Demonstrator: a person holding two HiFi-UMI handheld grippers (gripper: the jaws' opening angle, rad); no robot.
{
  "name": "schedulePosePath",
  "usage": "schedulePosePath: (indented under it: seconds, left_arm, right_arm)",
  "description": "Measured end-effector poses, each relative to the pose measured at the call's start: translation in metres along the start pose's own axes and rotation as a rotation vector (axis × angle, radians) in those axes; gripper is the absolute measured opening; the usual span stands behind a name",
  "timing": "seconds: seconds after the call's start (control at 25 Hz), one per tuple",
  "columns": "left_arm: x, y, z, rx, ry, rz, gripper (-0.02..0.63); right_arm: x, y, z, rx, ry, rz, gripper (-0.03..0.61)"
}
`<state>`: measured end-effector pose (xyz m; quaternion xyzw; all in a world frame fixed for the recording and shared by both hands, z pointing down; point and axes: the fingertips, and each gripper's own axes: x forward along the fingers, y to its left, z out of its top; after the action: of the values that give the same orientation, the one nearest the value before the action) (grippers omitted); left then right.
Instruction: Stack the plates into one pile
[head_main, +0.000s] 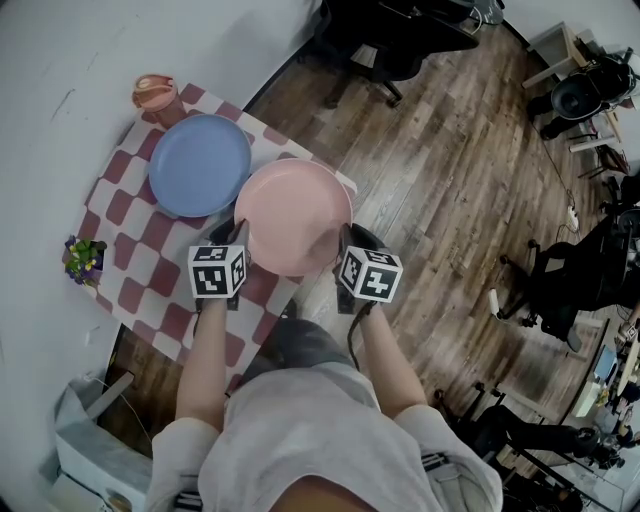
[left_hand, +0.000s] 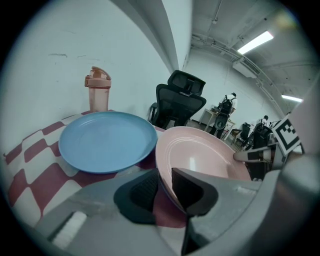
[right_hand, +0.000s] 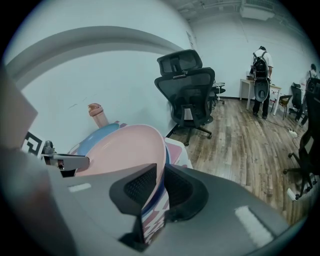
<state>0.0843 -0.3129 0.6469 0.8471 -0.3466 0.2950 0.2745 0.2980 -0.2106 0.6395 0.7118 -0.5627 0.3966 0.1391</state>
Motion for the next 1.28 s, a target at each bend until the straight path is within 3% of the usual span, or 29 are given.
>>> schedulePosePath:
  seconds: [0.32, 0.52, 0.64, 0.72, 0.8, 1.08, 1.28]
  left_arm:
    - [-0.001, 0.005, 0.003, -0.012, -0.024, 0.007, 0.11]
    - [-0.01, 0.002, 0.012, 0.001, -0.07, 0.003, 0.109]
    - [-0.027, 0.0, 0.027, 0.04, -0.148, 0.015, 0.05]
    - [-0.042, -0.001, 0.04, 0.064, -0.213, 0.026, 0.006]
    - [-0.06, 0.0, 0.053, 0.08, -0.279, 0.029, 0.005]
    - [-0.137, -0.001, 0.091, 0.137, -0.5, 0.063, 0.005]
    - [-0.191, -0.003, 0.116, 0.172, -0.624, 0.072, 0.005]
  right_arm:
    - [0.009, -0.007, -0.009, -0.021, 0.029, -0.025, 0.057]
    - [0.007, -0.004, -0.005, -0.1, 0.004, -0.026, 0.08]
    - [-0.005, 0.007, 0.012, -0.13, -0.097, 0.0, 0.089]
    - [-0.016, 0.022, 0.028, -0.157, -0.176, 0.038, 0.062]
    - [-0.031, 0.04, 0.044, -0.195, -0.255, 0.07, 0.003]
    - [-0.093, 0.107, 0.094, -0.302, -0.491, 0.211, 0.0]
    - [-0.135, 0.144, 0.118, -0.322, -0.614, 0.273, 0.0]
